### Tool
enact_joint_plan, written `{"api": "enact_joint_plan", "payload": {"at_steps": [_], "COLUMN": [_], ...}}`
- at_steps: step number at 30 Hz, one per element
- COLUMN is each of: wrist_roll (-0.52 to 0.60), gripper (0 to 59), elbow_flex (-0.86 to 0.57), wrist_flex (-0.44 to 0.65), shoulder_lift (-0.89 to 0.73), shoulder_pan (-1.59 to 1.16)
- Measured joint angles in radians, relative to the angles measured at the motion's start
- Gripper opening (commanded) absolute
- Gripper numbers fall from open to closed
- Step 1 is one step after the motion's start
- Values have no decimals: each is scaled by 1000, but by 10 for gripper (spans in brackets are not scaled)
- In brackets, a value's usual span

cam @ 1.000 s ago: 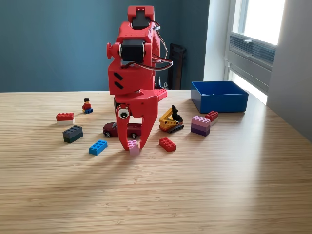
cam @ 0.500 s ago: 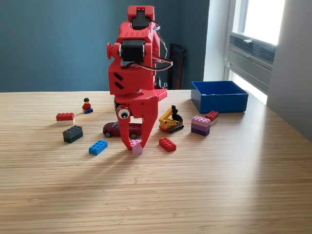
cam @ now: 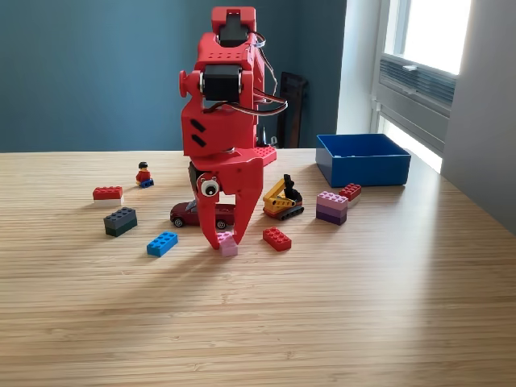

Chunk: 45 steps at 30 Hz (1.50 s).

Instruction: Grasp a lego block and put it in the bin.

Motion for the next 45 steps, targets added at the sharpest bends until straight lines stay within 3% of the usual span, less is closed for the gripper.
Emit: {"api": "enact_joint_plan", "payload": {"at_steps": [11, 22, 28, 33, 38, 45], "wrist_roll": [-219, -534, -672, -741, -752, -773], "gripper": [54, 54, 54, 55, 55, 56], "elbow_flex": [-52, -63, 63, 160, 170, 120], "wrist_flex": [-3, -2, -2, -2, 3, 137], "shoulder_lift": [34, 296, 397, 420, 420, 420], "shoulder_pan": [-107, -284, -488, -695, -887, -1069]}}
